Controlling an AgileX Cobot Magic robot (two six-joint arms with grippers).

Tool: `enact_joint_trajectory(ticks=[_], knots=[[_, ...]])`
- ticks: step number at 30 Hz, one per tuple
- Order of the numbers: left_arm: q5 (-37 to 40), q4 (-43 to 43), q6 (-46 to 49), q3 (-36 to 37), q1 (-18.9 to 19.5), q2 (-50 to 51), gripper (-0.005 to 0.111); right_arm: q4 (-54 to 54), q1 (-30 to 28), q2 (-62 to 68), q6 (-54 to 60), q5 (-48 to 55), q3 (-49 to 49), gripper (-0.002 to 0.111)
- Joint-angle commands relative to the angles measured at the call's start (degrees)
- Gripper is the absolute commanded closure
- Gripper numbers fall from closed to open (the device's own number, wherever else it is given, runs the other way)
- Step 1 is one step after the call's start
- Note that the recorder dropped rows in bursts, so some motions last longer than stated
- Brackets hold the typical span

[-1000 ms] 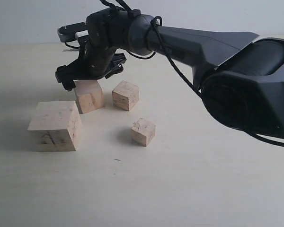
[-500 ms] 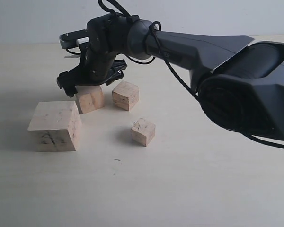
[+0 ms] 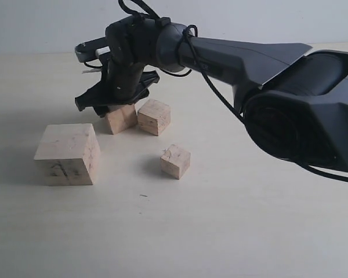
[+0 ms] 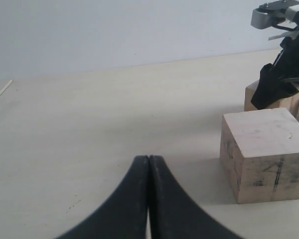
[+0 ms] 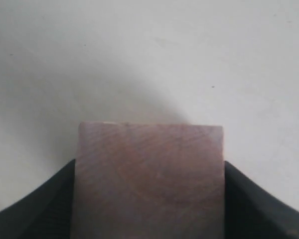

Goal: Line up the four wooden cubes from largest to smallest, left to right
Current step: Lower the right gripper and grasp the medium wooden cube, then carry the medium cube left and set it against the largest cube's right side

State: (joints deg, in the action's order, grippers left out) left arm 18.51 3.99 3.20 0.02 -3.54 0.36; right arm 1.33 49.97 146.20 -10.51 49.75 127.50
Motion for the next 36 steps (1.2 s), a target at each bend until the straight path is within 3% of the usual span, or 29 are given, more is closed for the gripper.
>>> enact_joint_trajectory(ticks=[1, 11, 21, 29, 33, 36], knots=[[-0.4, 0.1, 0.0, 0.0, 0.2, -0.4, 0.107, 6.4, 0.0, -0.6, -0.1, 2.0, 0.4, 0.108], [-0.4, 0.1, 0.0, 0.0, 0.2, -0.4, 0.107, 5.0, -0.1, -2.9, 8.7, 9.1, 0.4, 0.108], [-0.4, 0.1, 0.0, 0.0, 0.2, -0.4, 0.107, -7.0, -2.6, -3.3, 23.8, 19.9, 0.3, 0.108], [-0.4, 0.1, 0.0, 0.0, 0.2, -0.4, 0.107, -21.3, -7.3, -6.6, 35.8, 20.2, -0.4, 0.108], [-0.4, 0.1, 0.0, 0.0, 0.2, -0.4, 0.107, -24.1, -10.2, -10.8, 42.1, 20.2, -9.1, 0.108], [-0.4, 0.1, 0.0, 0.0, 0.2, -0.4, 0.107, -33.3, -10.5, -16.5, 54.6, 17.2, -20.1, 0.108]])
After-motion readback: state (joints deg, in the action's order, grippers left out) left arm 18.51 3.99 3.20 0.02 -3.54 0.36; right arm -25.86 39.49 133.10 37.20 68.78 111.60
